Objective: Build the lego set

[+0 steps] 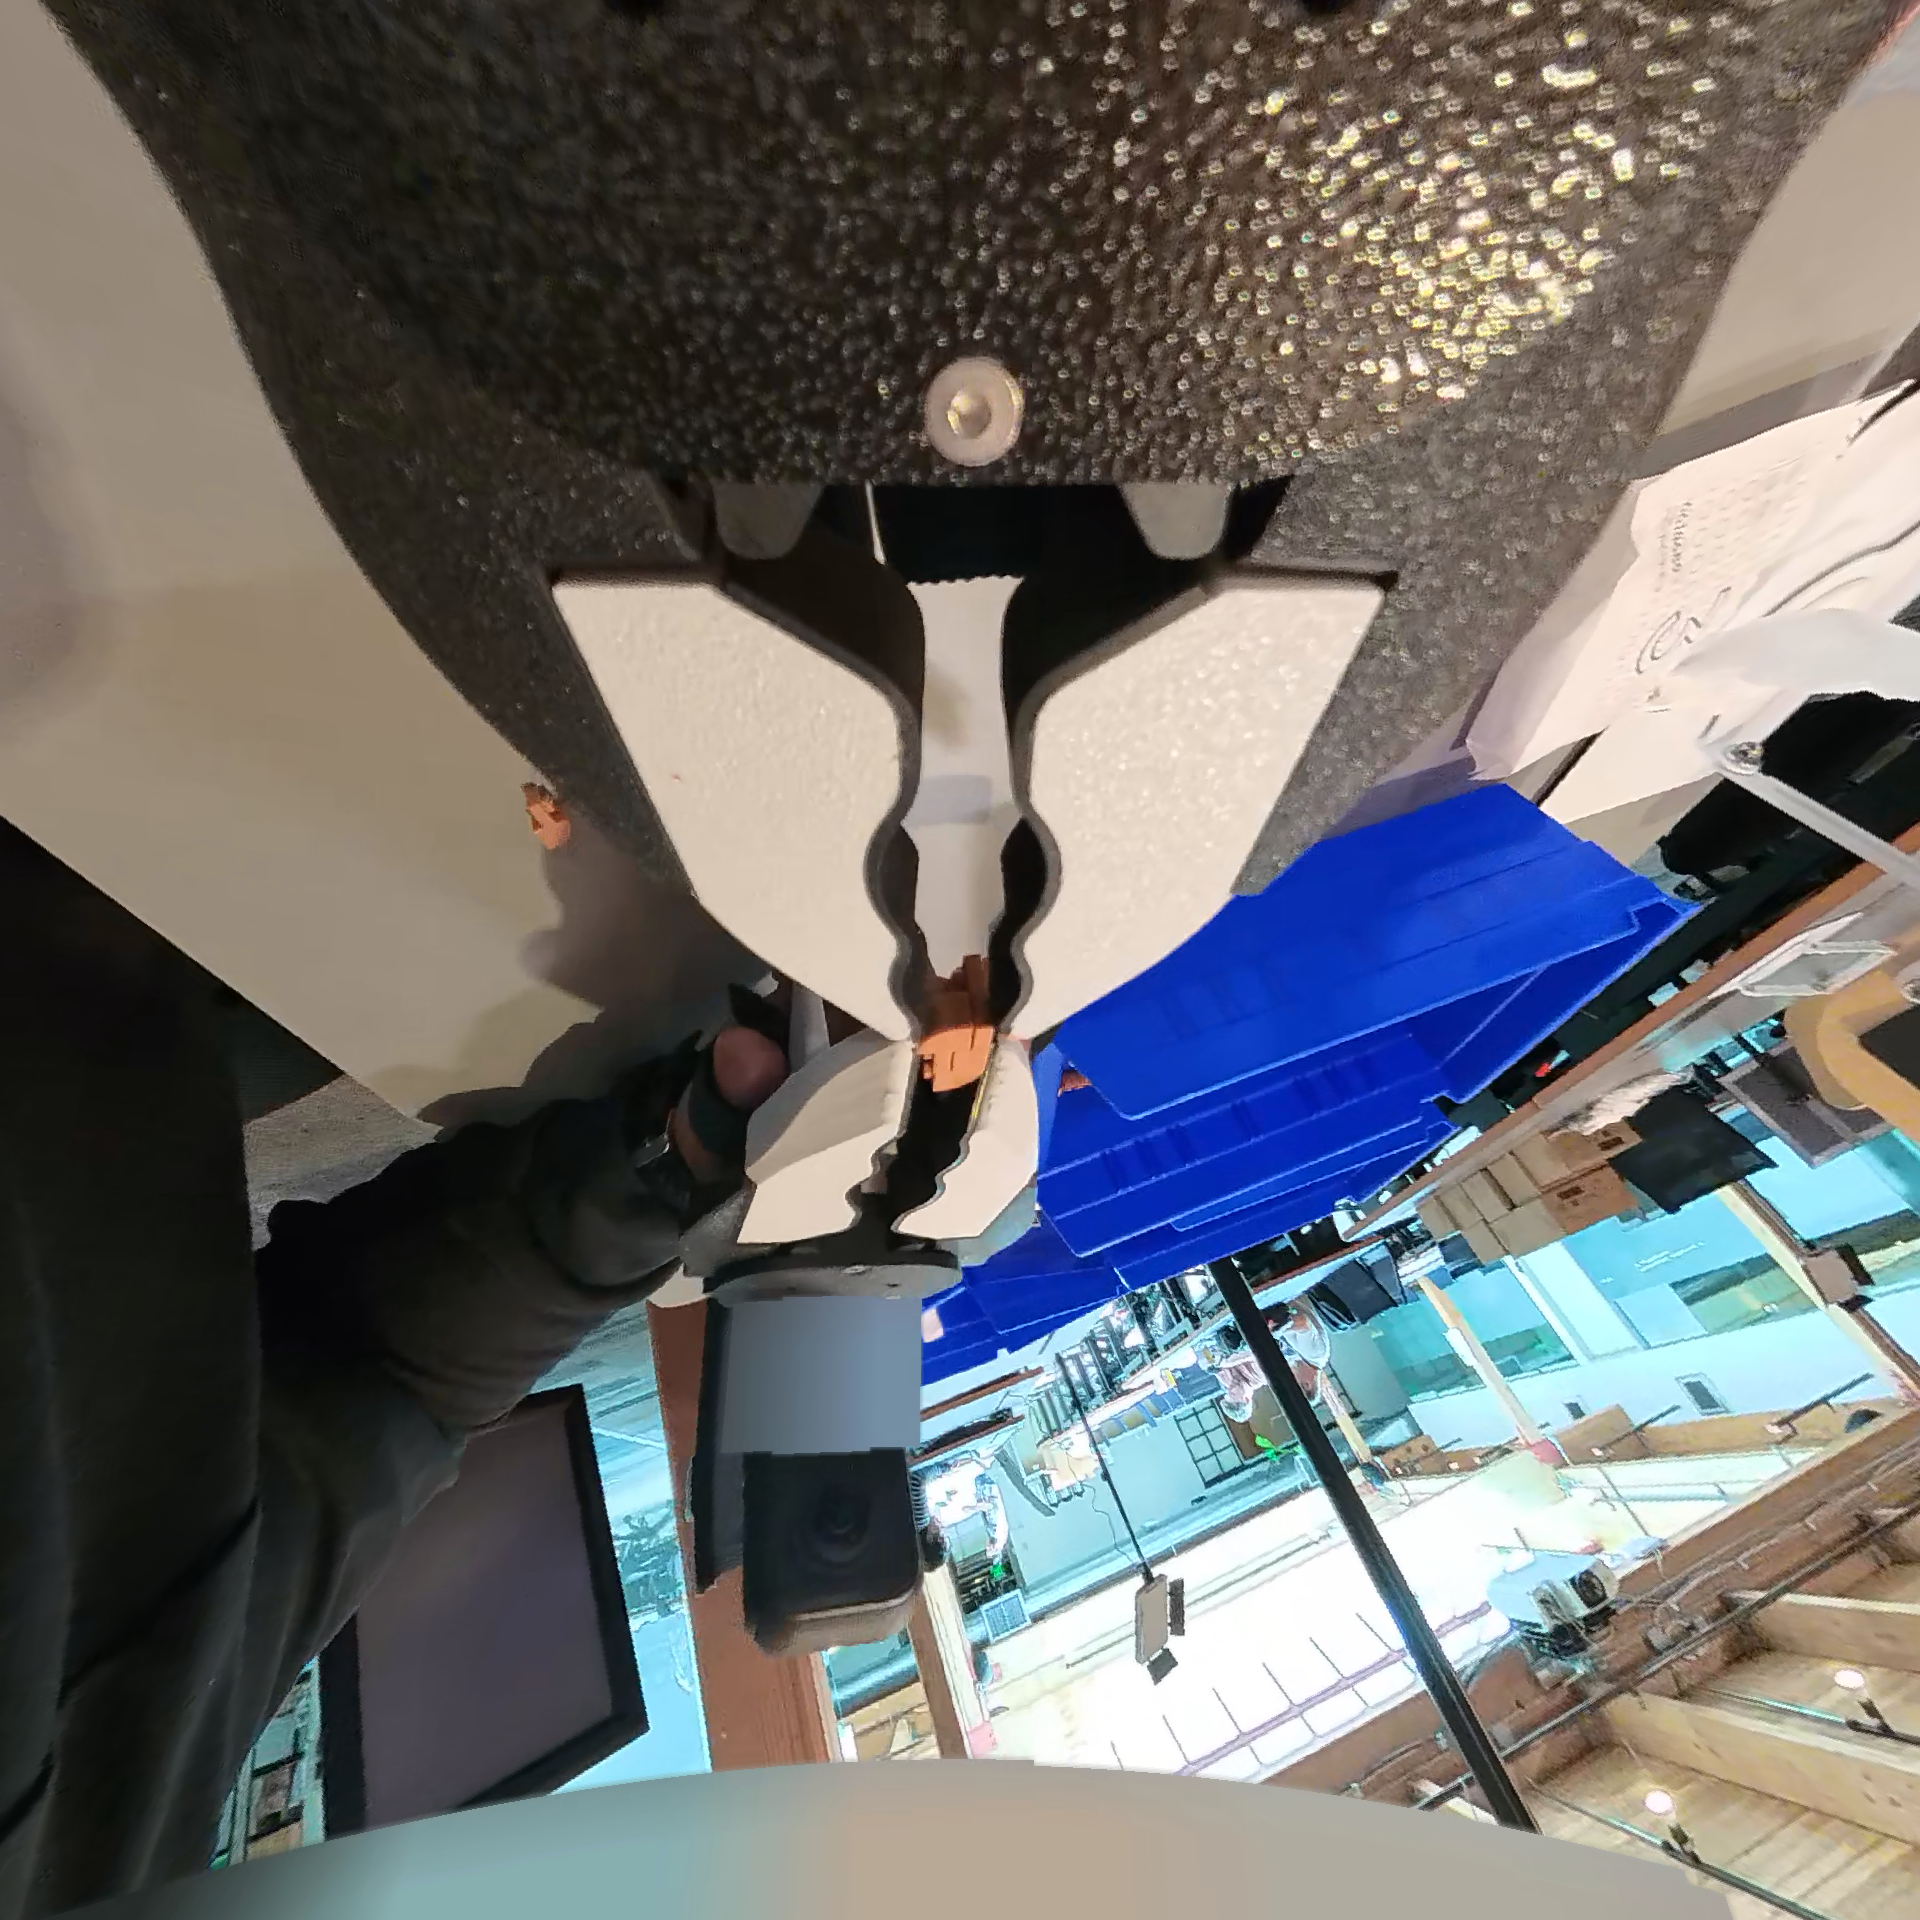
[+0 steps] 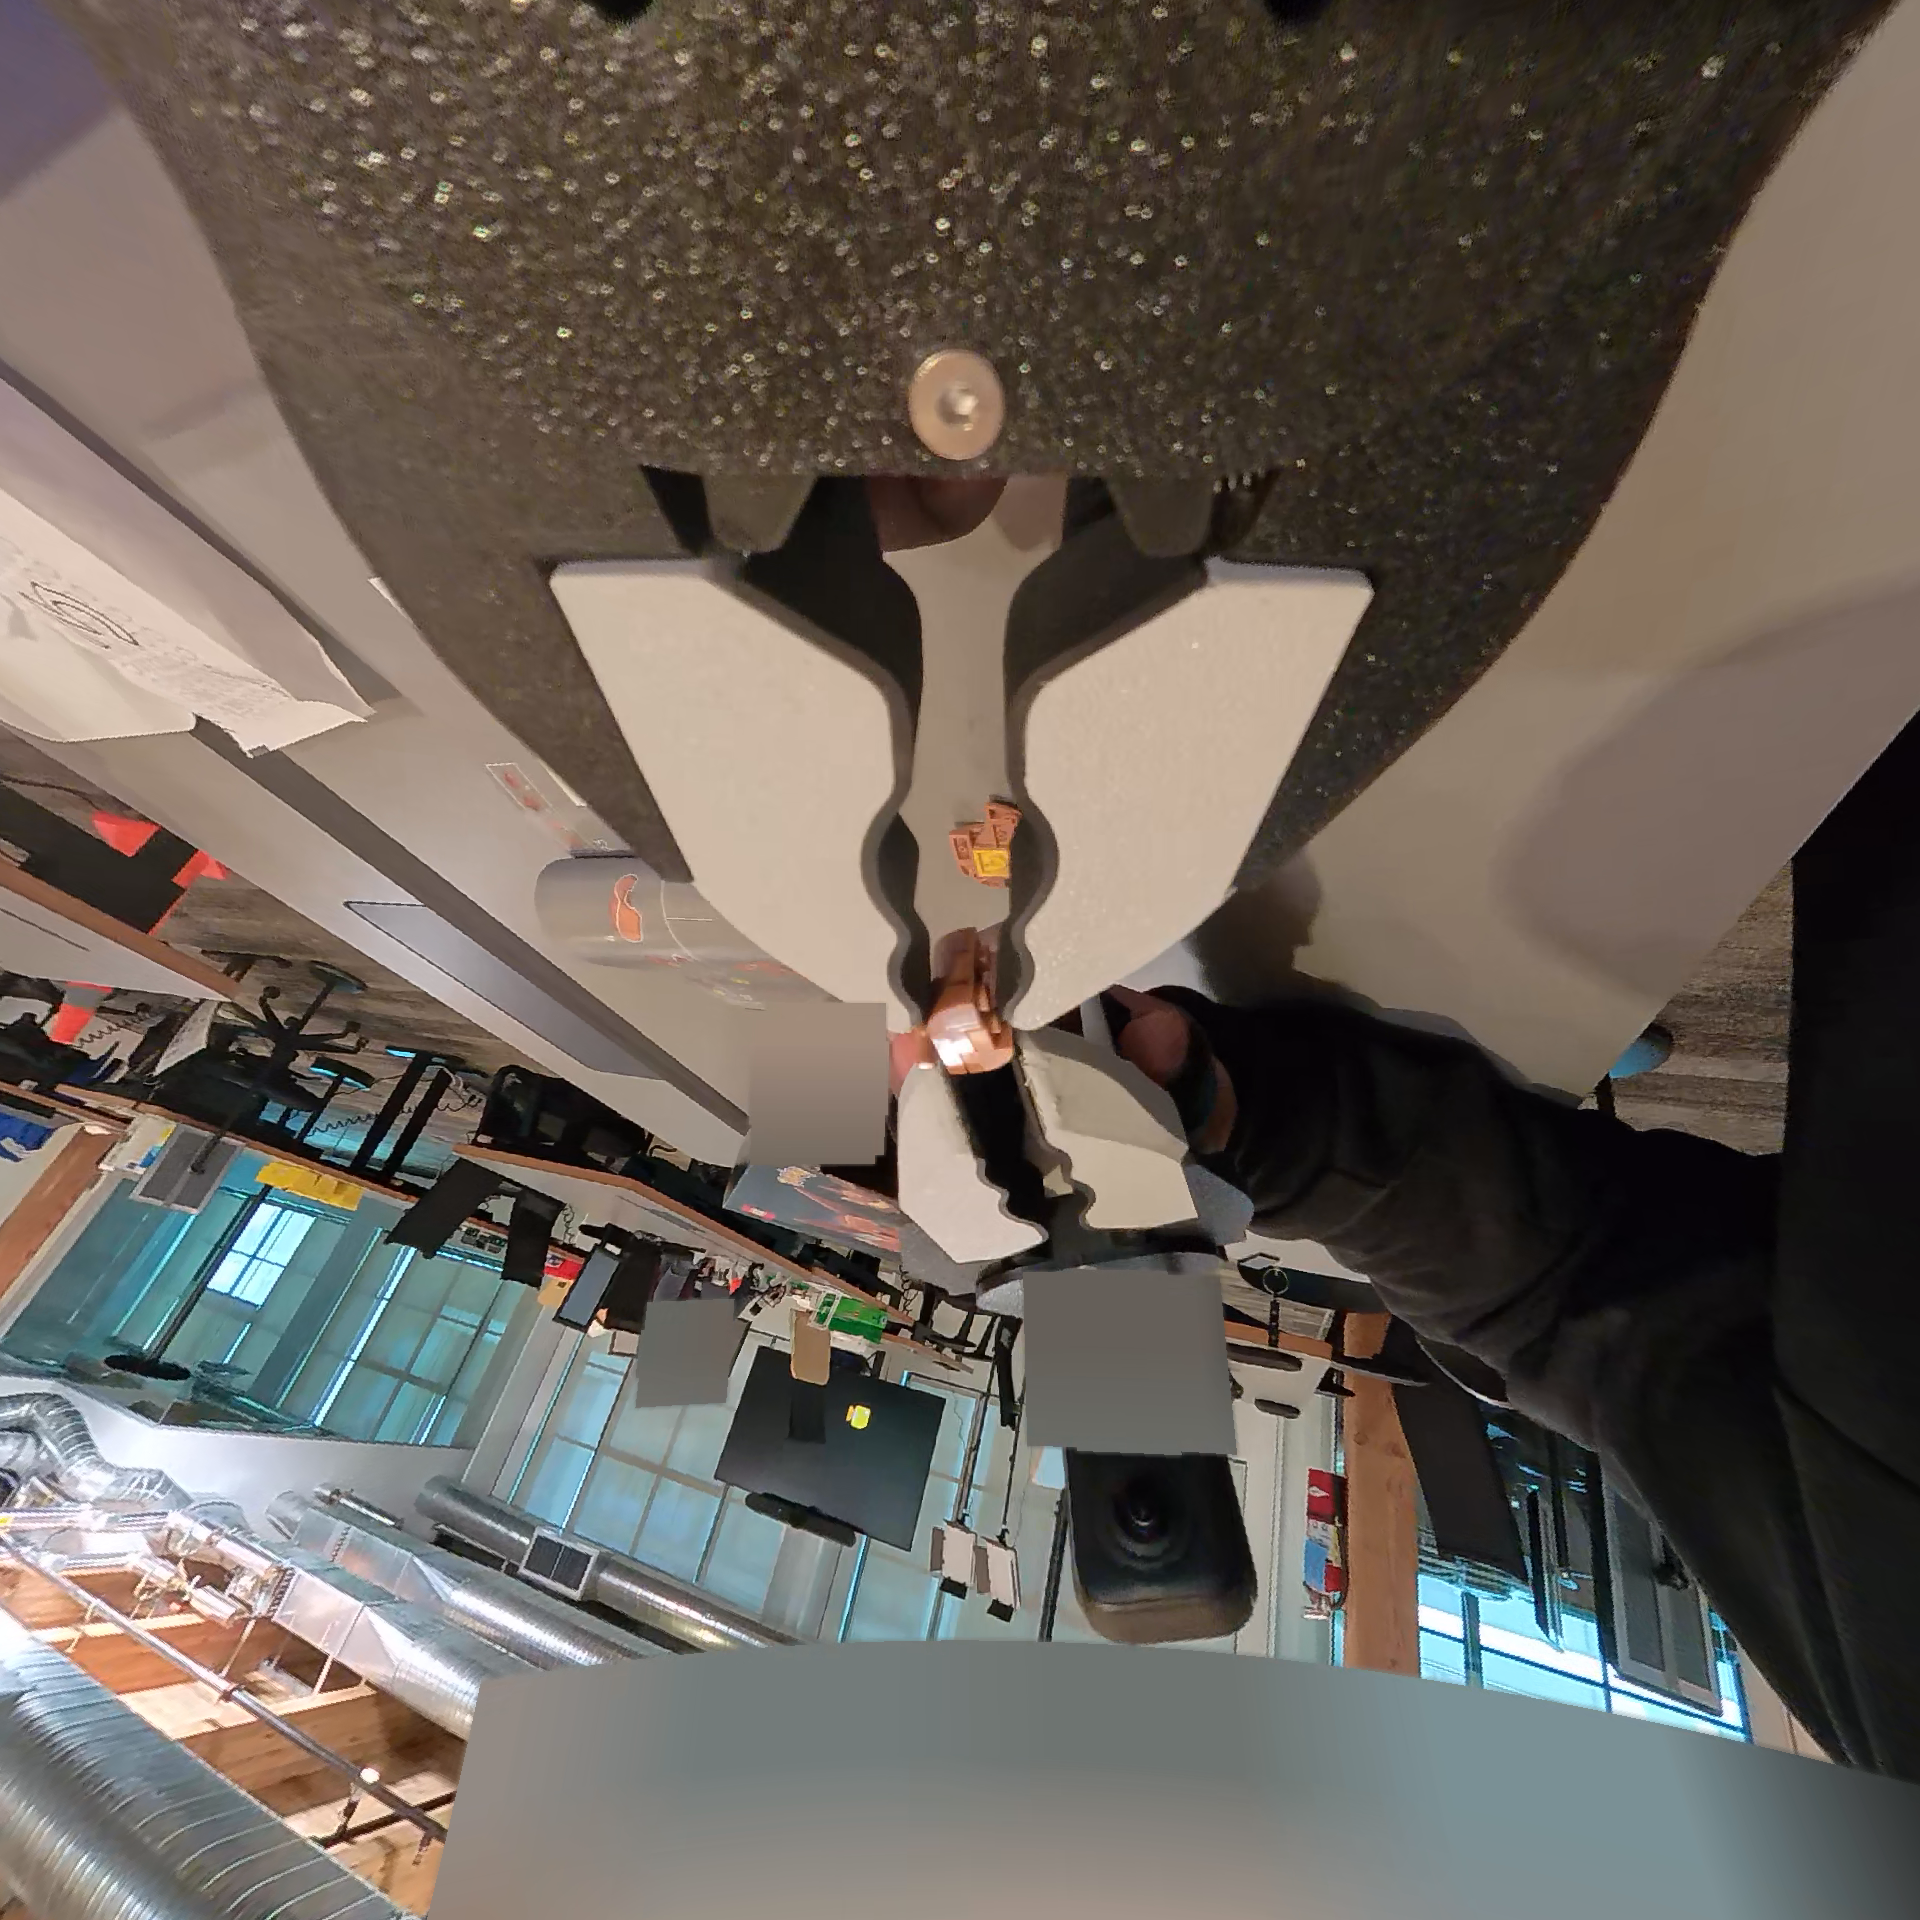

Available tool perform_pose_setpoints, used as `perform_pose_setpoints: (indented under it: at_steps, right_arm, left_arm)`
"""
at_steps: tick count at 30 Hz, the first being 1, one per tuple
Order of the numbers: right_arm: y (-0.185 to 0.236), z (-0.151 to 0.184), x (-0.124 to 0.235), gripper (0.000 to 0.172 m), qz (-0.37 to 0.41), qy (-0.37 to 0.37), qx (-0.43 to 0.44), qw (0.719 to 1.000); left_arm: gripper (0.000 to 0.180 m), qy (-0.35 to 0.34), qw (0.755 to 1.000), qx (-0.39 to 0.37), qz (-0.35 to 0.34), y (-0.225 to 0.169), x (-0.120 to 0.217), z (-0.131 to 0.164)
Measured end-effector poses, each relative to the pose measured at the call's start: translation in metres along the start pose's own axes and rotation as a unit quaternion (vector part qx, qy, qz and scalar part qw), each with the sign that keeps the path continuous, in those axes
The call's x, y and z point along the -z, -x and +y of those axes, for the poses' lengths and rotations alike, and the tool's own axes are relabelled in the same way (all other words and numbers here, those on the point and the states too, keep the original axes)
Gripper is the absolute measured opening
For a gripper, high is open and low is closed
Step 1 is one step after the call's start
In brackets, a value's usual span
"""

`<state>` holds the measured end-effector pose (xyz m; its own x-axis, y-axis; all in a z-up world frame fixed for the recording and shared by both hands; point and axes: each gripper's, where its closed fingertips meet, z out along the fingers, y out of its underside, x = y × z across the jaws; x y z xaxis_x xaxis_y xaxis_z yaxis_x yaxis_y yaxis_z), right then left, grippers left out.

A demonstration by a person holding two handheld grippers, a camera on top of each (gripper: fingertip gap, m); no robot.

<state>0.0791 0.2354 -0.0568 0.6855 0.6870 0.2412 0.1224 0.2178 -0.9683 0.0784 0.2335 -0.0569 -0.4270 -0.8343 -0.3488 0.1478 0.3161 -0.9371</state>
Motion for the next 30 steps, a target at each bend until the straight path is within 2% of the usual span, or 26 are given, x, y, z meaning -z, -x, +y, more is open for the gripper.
perform_pose_setpoints:
  at_steps: [20,30]
  right_arm:
    - [0.0045,0.0049,0.0010,0.012,-0.028,0.022,-0.001,0.999]
    - [-0.0051,0.0098,-0.0002,0.012,0.009,0.035,0.015,0.999]
  left_arm:
    - [0.009,0.004,1.000,-0.007,0.018,-0.0061,0.0008,0.0037]
    - [0.011,0.021,0.999,-0.033,-0.015,0.0023,-0.0004,0.0094]
